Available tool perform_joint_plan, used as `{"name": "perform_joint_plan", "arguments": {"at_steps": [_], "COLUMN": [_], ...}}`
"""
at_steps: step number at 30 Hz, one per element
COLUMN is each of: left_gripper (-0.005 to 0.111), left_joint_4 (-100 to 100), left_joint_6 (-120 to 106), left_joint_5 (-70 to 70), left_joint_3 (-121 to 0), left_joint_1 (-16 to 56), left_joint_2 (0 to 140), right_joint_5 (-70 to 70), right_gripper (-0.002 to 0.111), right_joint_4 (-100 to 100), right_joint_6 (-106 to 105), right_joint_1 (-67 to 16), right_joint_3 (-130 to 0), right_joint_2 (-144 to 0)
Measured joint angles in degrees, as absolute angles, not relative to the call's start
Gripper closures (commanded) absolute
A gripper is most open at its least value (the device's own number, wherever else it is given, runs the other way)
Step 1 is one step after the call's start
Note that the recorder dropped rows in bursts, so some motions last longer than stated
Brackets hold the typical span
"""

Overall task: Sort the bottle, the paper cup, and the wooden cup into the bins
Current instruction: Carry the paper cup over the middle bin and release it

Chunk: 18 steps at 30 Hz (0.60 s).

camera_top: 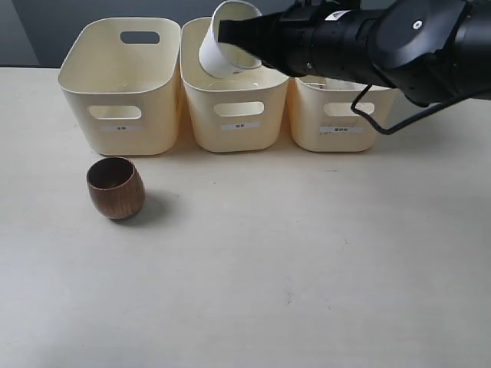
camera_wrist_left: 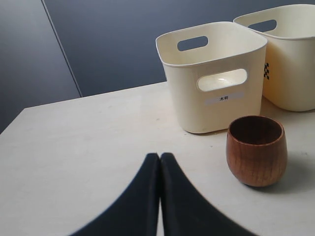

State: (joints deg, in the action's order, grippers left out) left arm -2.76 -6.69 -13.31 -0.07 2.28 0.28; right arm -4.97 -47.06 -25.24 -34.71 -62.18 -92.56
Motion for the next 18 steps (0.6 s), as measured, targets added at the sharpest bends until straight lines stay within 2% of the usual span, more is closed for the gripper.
{"name": "perform_joint_plan", "arguments": {"at_steps": [8, 18], "left_gripper": [0.107, 0.107], "left_joint_4": [-2.8, -2.8], "left_joint_6": [-6.7, -6.7], "left_joint_5": [-13.3, -13.3], "left_joint_3": [-0.1, -0.1], "left_joint_1": [2.3, 2.3], "left_joint_2": [0.3, 0.3], "right_joint_5": [-17.8, -15.5], "right_gripper": [0.109, 0.109], "right_joint_4": [-45.8, -45.7], "right_joint_6": [-25.2, -25.9], "right_joint_1": [-34.7, -34.7], "right_joint_3": [-62.6, -74.5], "right_joint_2": [-97.3, -107.9]}}
